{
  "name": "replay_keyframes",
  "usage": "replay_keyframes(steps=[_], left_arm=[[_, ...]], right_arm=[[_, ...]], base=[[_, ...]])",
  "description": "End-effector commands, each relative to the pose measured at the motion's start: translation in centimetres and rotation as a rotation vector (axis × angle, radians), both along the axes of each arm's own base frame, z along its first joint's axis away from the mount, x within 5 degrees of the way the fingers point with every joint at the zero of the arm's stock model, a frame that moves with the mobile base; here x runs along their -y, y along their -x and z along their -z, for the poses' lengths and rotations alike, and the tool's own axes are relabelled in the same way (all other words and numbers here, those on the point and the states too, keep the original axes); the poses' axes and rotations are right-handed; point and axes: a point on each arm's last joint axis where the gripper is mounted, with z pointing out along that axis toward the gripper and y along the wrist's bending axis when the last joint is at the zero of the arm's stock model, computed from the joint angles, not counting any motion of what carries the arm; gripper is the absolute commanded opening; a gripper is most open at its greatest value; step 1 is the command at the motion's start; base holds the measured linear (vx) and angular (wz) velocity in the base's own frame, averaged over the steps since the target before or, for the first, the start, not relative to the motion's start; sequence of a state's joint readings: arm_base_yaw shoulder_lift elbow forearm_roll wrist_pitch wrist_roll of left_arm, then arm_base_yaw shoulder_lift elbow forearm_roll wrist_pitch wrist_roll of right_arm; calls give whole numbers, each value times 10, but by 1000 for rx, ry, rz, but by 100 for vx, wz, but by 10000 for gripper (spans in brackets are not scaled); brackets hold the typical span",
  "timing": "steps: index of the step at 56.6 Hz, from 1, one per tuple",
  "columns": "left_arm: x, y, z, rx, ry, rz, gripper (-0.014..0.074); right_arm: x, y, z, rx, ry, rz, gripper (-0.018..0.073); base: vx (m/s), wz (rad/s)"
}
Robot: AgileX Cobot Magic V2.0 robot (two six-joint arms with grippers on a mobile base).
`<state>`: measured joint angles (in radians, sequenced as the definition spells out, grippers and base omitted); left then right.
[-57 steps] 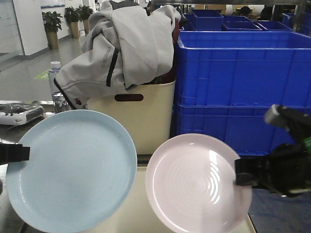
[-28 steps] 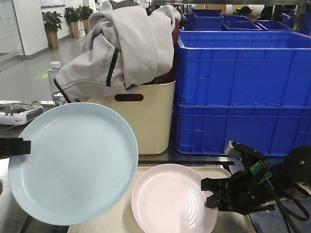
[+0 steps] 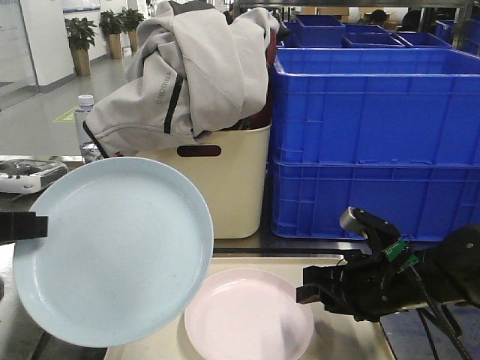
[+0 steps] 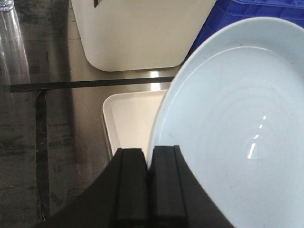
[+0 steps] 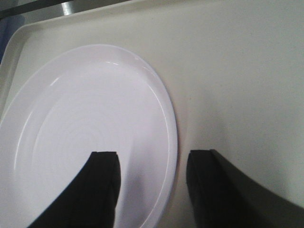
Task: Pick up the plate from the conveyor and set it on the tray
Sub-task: 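Lower the pink plate onto the cream tray and open right gripper, then lower the light-blue plate onto the pink plate and open left gripper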
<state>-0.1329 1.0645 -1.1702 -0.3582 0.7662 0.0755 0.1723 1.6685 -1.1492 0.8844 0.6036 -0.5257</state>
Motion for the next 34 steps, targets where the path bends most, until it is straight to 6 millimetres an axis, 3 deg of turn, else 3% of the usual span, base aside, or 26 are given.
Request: replay_keyframes(steps=[1, 7, 11, 14, 19, 20, 27, 34], left_arm=[[1, 3, -19, 107, 61, -19, -6], [2, 2, -17, 88, 73, -11, -6], [5, -1, -13, 54, 87, 5, -6], [9, -5, -8, 23, 93, 36, -5], [18, -20, 4, -36, 118, 98, -2], [21, -23, 7, -50, 129, 108, -2], [37, -52, 31, -164, 204, 146, 0], [55, -83, 54, -247, 240, 172, 0]], right_arm=[[7, 0, -33, 153, 7, 8, 440], [16, 4, -45, 215, 38, -1, 425], [26, 10, -59, 260, 66, 8, 359], [33, 16, -68, 287, 91, 12, 270], [45, 32, -90, 353, 159, 15, 0], [48, 34, -92, 362, 172, 23, -17], [54, 53, -112, 447, 204, 78, -13], [56, 62, -115, 465, 205, 87, -12]], base=[[0, 0], [0, 0], [0, 0], [0, 0], [0, 0], [0, 0], [0, 0], [0, 0]])
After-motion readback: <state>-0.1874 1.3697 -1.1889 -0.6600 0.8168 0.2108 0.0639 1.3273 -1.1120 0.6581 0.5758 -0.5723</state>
